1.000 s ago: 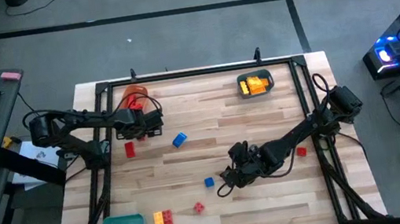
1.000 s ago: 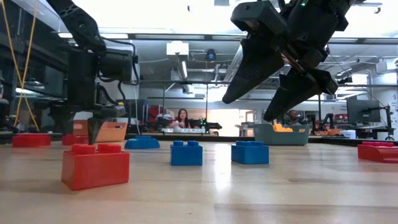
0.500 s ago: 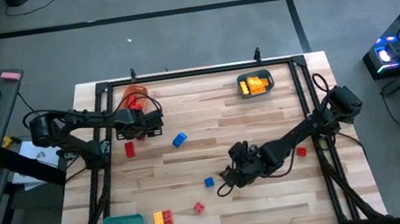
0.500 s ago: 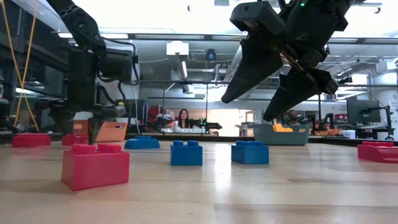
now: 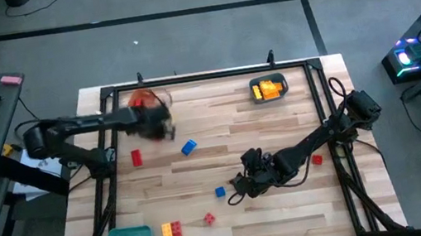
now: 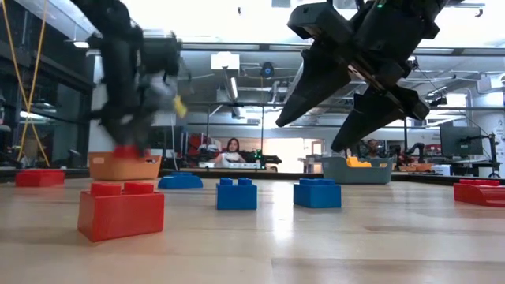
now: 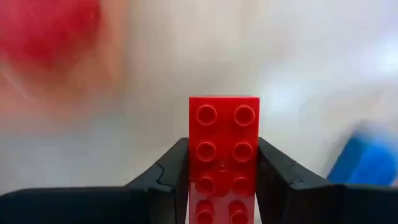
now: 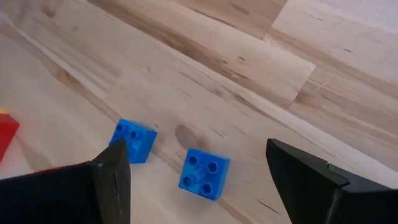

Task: Sort blocks
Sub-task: Put the red game piece into the orange bin

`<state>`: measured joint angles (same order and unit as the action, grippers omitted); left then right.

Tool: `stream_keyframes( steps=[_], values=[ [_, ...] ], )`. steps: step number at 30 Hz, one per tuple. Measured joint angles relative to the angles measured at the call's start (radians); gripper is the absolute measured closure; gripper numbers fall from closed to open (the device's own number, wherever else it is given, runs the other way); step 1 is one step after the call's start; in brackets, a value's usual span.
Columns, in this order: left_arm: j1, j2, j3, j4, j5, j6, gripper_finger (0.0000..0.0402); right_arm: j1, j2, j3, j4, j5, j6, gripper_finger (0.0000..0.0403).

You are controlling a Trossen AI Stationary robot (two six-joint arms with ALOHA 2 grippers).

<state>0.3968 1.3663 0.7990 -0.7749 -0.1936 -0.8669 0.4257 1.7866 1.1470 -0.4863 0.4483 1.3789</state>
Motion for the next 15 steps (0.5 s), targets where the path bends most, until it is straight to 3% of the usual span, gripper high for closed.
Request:
stream_keyframes(
  steps=[8,15],
  values=[
    [0.208,-0.086,0.143,-0.096,-0.23,0.247,0.0299,-0.034,0.0,0.0,0.045,-0.009,0.011,0.0145],
    [0.358,-0.005,0.142,-0.131,-0.189,0.409,0.0299,-0.055,0.0,0.0,0.109,-0.028,0.009,0.0145]
  ],
)
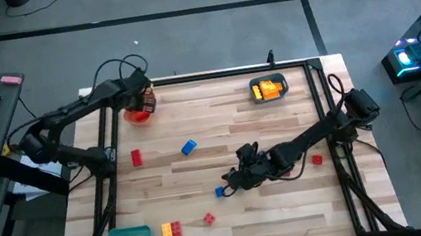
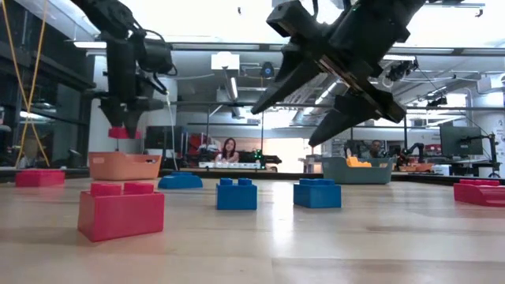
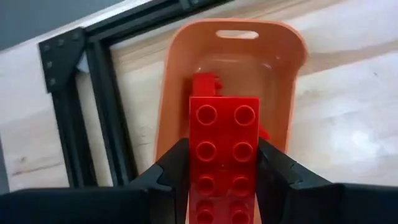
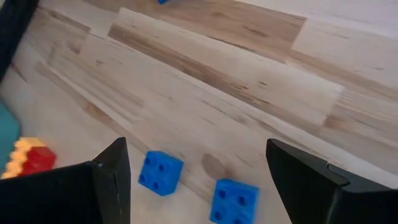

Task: Sort blocks
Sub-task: Put the red game piece into the orange bin

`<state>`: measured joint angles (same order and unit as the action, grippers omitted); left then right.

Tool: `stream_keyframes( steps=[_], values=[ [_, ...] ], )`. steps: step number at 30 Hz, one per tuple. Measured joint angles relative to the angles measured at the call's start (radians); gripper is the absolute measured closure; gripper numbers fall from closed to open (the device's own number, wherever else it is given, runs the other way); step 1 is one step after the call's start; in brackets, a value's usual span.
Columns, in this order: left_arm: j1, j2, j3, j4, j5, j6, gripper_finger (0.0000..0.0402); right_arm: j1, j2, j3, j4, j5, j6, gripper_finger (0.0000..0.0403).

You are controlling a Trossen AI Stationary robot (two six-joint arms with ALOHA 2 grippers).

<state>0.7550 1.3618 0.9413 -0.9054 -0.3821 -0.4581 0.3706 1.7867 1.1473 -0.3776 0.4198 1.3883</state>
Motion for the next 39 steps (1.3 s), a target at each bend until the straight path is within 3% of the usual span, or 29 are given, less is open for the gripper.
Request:
stream_keyframes(
  steps=[3,11,14,18,21,24,28,32,35,39],
  values=[
    [0.011,0.027,0.0,0.017,0.013,0.033,0.0278,0.0,0.0,0.0,0.01,-0.01,0.0,0.0145],
    [0.025,0.045,0.072,0.038,0.015,0.079,0.0141,0.001,0.0,0.0,0.01,-0.011,-0.001,0.0145],
    [0.025,0.044,0.109,0.033,0.029,0.073,0.0123,0.001,0.0,0.0,0.01,-0.011,-0.019,0.0145],
    [-0.007,0.035,0.122,0.022,0.155,-0.016,0.012,0.003,0.0,0.0,0.01,-0.04,-0.037,0.0145],
    [-0.11,0.027,0.122,0.004,0.21,-0.081,0.0121,0.018,0.0,0.0,0.009,-0.079,-0.078,0.0145],
    [-0.27,0.012,0.122,-0.033,0.176,-0.159,0.0122,0.038,0.0,0.0,0.007,-0.101,-0.116,0.0145],
    [-0.552,0.004,0.122,-0.14,0.056,-0.351,0.0122,0.06,0.0,0.0,-0.009,-0.105,-0.131,0.0145],
    [-0.823,-0.002,0.077,-0.384,-0.106,-0.747,0.0122,0.074,0.0,0.0,-0.015,-0.109,-0.132,0.0145],
    [-0.947,-0.028,-0.016,-0.47,-0.081,-1.027,0.0122,0.077,0.0,0.0,-0.015,-0.109,-0.139,0.0145],
    [-1.003,-0.085,-0.161,-0.378,0.014,-1.229,0.0122,0.076,0.0,0.0,-0.016,-0.11,-0.158,0.0145]
  ],
)
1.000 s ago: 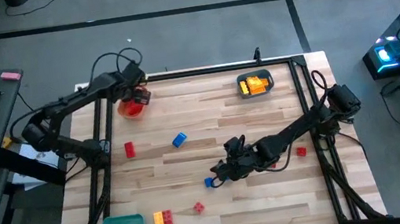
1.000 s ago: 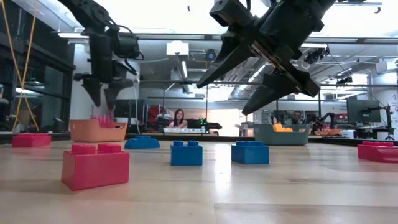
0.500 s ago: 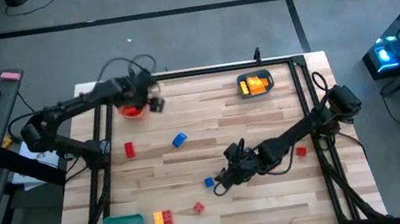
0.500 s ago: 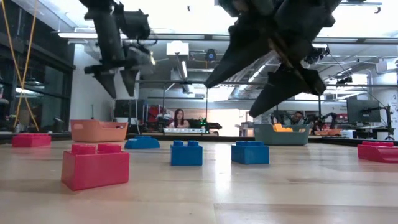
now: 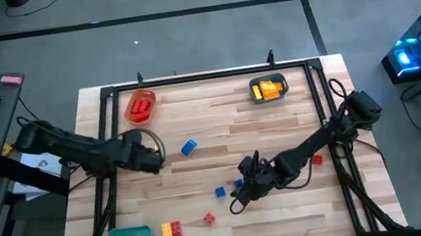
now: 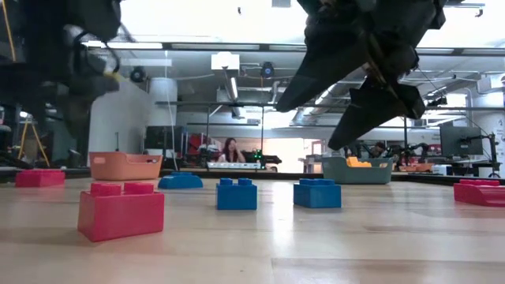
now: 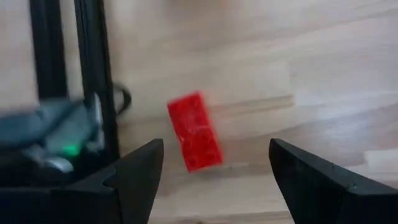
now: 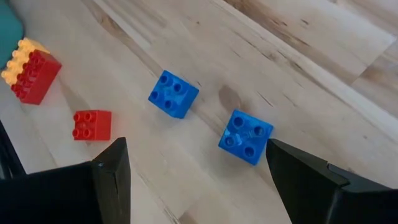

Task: Sort blocks
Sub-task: Put the red game piece into the orange bin

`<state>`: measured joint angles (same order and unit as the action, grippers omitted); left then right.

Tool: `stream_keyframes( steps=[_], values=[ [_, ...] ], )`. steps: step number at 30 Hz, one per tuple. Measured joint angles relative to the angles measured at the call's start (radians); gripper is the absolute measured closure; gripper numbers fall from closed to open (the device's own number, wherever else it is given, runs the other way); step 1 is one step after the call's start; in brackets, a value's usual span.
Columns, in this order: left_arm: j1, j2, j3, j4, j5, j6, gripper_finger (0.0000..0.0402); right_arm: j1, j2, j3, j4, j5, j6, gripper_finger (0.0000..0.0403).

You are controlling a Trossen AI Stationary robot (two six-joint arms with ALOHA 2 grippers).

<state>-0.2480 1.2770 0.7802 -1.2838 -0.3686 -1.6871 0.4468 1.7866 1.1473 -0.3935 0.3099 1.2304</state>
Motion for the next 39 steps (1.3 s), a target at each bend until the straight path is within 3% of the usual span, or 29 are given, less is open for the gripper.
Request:
stream_keyframes(
  steps=[6,13,27,39],
  values=[
    [0.027,-0.055,-0.147,0.191,0.007,-0.114,0.0122,-0.008,0.0,0.0,0.0,0.0,-0.001,0.0145],
    [0.106,0.016,-0.148,0.194,-0.037,-0.134,0.0122,-0.008,0.0,0.0,0.002,-0.003,0.022,0.0145],
    [0.061,0.28,-0.144,0.232,0.006,-0.288,0.0122,-0.008,0.0,0.0,0.002,-0.004,0.047,0.0145],
    [0.065,0.281,-0.121,0.432,-0.059,-0.359,0.0122,-0.006,0.0,0.0,-0.004,-0.015,0.046,0.0145]
  ],
)
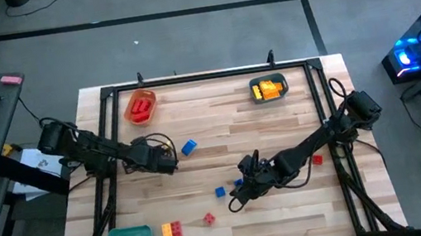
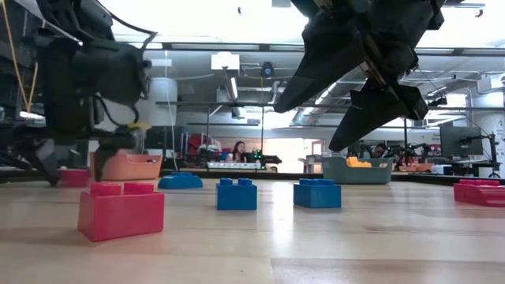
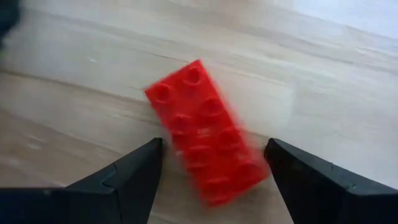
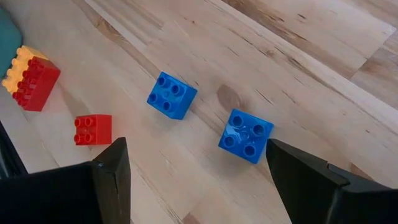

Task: Sort blocks
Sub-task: Put the red game piece into the orange bin

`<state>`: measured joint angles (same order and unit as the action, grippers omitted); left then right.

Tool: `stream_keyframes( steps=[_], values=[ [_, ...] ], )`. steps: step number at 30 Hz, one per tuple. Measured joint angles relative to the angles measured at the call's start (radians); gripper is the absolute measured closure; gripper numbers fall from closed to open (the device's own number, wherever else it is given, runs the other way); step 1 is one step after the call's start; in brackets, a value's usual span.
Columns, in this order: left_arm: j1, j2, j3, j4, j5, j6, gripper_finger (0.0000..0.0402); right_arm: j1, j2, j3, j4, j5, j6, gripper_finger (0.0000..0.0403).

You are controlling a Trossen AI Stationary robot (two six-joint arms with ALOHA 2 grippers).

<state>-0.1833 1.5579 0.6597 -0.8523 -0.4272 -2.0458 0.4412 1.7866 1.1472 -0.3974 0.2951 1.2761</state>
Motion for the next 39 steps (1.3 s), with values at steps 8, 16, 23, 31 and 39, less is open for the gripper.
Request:
stream_keyframes(
  steps=[8,16,23,31,39],
  values=[
    [0.0,0.001,0.0,0.053,-0.033,-0.004,0.0121,0.0,0.0,0.0,0.001,0.0,0.006,0.0145],
    [0.032,0.001,0.002,0.045,-0.068,-0.137,0.0121,0.0,0.0,0.0,0.006,0.011,0.007,0.0145],
    [0.087,0.002,0.001,0.042,-0.116,-0.192,0.0121,0.0,0.0,0.0,0.006,0.011,0.007,0.0145],
    [0.13,0.0,-0.022,0.054,-0.128,-0.262,0.0122,0.0,0.0,0.0,0.006,0.011,-0.001,0.0145],
    [0.131,0.001,-0.027,0.12,-0.128,0.118,0.0122,0.0,0.0,0.0,0.006,0.011,-0.001,0.0145]
  ],
)
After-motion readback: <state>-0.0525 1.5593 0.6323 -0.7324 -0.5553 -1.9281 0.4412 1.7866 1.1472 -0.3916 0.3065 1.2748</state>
